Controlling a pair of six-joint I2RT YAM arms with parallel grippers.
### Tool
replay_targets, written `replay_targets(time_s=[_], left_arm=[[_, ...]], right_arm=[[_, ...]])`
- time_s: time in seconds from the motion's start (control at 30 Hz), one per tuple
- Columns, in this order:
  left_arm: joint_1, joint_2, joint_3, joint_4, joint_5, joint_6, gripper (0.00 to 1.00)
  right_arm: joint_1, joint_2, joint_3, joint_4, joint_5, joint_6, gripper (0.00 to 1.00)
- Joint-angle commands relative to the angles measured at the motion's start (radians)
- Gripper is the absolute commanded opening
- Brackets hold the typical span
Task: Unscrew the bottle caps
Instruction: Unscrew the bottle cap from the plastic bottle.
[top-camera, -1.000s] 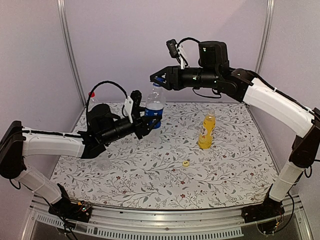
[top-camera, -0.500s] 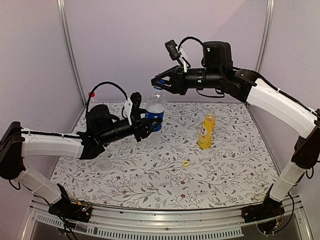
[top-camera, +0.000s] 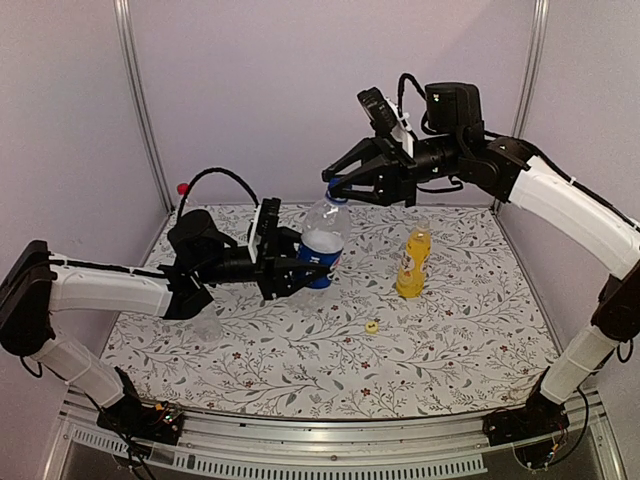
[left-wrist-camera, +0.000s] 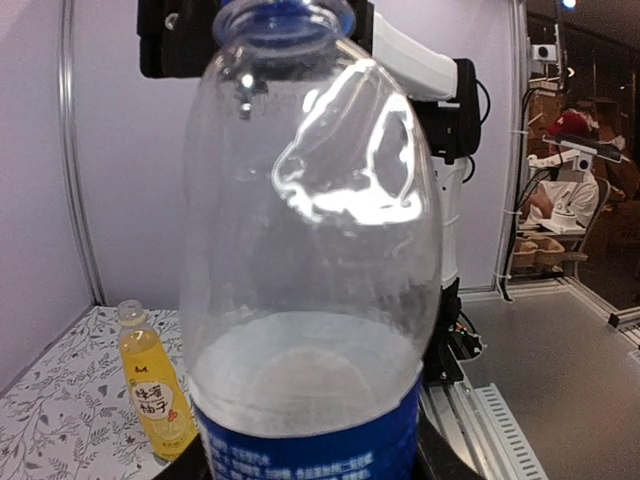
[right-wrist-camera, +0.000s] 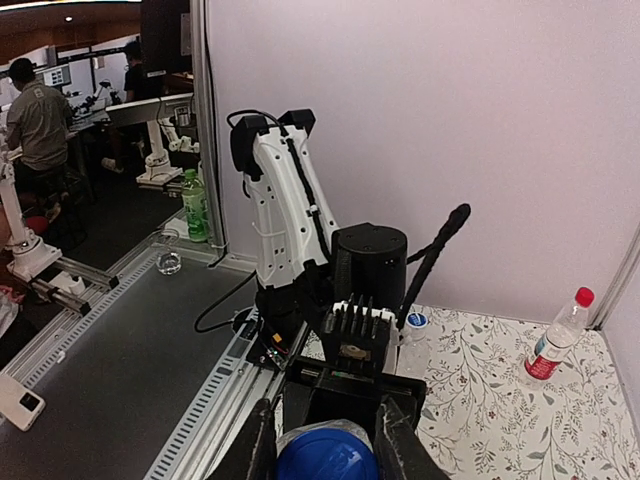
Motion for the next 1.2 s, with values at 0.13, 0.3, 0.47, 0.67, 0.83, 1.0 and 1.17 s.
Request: replay_targets(time_s=[0.13,0.3,0.47,0.67,0.83,1.0,1.17], left_arm=[[0.01,0.043,0.016,0.163,0.191,-0.09,0.45],[0.013,0.036,0.018,0.133,0.139,-0.078,0.43],[0.016,0.028,0.018,0.093,0.062,-0.063,0.42],[0.019,0.023,0.017,0.064,-0.019,-0.06,0.41],[0.022,0.011,0.019,0.014,-0.115,-0.04,0.41],[0.02,-0.009,0.022,-0.058,-0.275,-0.019,0.41],[0.012,-0.024,0.027,-0.111,-0.386,-0.005,0.42]], right_arm=[[-0.047,0.031,0.05,-0.038,-0.156,-0.047,0.22],[-0.047,0.041,0.053,-0.021,-0.094,0.007,0.28],[-0.047,0.046,0.046,0.012,-0.013,0.084,0.33],[-0.047,0.041,0.039,0.034,0.071,0.134,0.61],[-0.046,0.028,0.038,0.059,0.124,0.184,0.82],[-0.046,-0.001,0.018,0.147,0.25,0.339,0.92],[-0.028,-0.021,-0.007,0.17,0.595,0.561,0.92]])
